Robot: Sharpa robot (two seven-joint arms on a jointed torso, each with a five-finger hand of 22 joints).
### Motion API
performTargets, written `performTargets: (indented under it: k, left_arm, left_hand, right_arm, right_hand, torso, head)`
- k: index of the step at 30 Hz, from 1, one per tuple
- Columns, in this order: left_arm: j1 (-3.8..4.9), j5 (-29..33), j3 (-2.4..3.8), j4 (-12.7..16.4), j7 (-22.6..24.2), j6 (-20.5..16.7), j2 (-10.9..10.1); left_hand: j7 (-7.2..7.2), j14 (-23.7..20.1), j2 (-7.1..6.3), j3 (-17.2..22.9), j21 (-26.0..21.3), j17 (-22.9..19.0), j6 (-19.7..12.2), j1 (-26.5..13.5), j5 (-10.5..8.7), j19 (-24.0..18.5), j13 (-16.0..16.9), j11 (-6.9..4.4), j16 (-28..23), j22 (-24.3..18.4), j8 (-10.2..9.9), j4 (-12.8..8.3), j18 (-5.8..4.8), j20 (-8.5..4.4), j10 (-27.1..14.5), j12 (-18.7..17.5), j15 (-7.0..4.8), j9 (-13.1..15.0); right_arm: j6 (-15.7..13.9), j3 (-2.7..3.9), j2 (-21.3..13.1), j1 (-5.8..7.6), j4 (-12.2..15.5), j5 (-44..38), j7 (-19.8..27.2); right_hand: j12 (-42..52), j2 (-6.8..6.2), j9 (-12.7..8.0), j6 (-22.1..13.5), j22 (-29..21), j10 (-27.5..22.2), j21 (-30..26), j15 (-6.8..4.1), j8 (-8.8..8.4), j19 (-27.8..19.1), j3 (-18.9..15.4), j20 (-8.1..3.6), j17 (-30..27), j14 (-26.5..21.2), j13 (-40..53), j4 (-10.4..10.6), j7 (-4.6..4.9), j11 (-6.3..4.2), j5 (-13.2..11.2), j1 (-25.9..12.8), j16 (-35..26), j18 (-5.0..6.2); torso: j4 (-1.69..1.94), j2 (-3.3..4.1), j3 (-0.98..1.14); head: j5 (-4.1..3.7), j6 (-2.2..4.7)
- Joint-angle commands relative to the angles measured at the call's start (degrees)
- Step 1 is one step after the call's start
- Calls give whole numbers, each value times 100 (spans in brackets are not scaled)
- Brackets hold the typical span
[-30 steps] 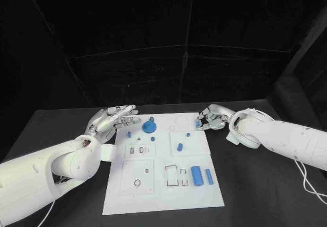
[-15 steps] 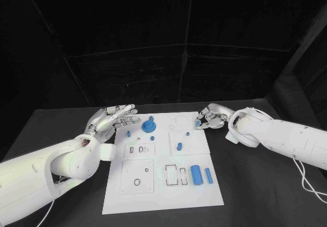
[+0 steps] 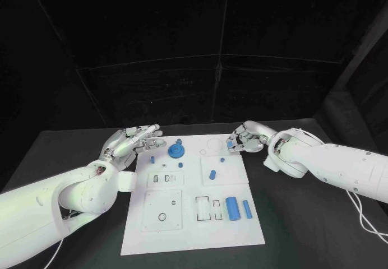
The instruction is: Assemble the parts on the task board
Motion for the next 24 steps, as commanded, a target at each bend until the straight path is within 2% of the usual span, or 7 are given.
performTargets:
  k: [1,8,12,15,17,20,24]
  left_arm:
    - [8,-13,2,20,7,47,14]
    - [9,-13,2,21,21,31,28]
    - [11,-13,1,26,30,27,47]
    - [14,-13,2,32,34,19,60]
    - [16,-13,2,31,36,14,66]
    - [22,-13,2,26,34,4,71]
    - [29,-13,2,23,41,-5,76]
  left_hand:
    - [58,51,2,43,-38,6,22,22,24,53,-6,3,-39,-7,-39,-1,44,-7,45,-26,-3,-3]
    - [57,52,-10,57,-41,8,19,26,23,55,-7,3,-44,-10,-42,-18,43,-7,44,-29,-3,-4]
    - [53,57,-24,82,-43,11,20,33,23,61,-7,0,-50,-14,-44,-46,44,-9,49,-31,-5,-3]
    - [53,57,-24,82,-43,11,20,33,23,61,-7,0,-50,-14,-44,-46,44,-9,49,-31,-5,-3]
    - [53,57,-24,82,-43,11,20,33,23,61,-7,0,-50,-14,-44,-46,44,-9,49,-31,-5,-3]
    - [53,57,-24,82,-43,11,20,33,23,61,-7,0,-50,-14,-44,-46,44,-9,49,-31,-5,-3]
    - [53,57,-24,82,-43,11,20,33,23,61,-7,0,-50,-14,-44,-46,44,-9,49,-31,-5,-3]
  right_arm:
    - [-374,8,84,44,328,-367,-741]
    - [-345,6,629,68,727,-884,-1366]
    - [-259,4,1030,68,743,-1355,-1567]
    - [-192,-5,1276,64,689,-1496,-1660]
    - [-126,-82,1412,61,674,-1565,-1700]
    - [-14,-169,1570,53,664,-1632,-1745]
    - [154,-231,1783,17,639,-1734,-1816]
  right_hand:
    - [-55,100,3,169,-19,-37,6,-38,-14,6,129,-44,681,431,177,17,-110,4,-108,-1,-18,-86]
    - [-75,89,-3,173,-21,-48,3,-36,-30,6,217,-41,663,428,159,9,-106,8,-163,-50,-27,-86]
    - [-75,51,-5,194,-26,-38,-3,-39,-42,6,311,-40,662,428,166,18,-116,1,-328,-139,-31,-85]
    - [-70,50,-5,198,-21,-32,-1,-40,-43,9,336,-42,670,430,174,12,-118,-1,-335,-140,-28,-85]
    - [-59,43,-9,188,-15,-21,2,-40,-54,12,362,-43,674,431,189,9,-112,1,-318,-151,-27,-86]
    - [-53,29,-12,179,-14,-14,2,-38,-65,13,383,-43,678,432,198,13,-107,5,-301,-176,-26,-87]
    - [-51,19,-13,178,-13,-11,3,-37,-72,14,399,-42,681,433,201,18,-104,8,-291,-199,-25,-87]
  torso:
    - [2,-39,-27]
    - [14,-78,-47]
    - [26,-88,-53]
    - [46,-88,-71]
    - [31,-86,-64]
    - [33,-85,-62]
    - [26,-81,-65]
  head:
    - [53,-11]
    - [189,-55]
    - [325,-106]
    - [388,-136]
    - [489,-152]
    - [574,-182]
    - [678,-246]
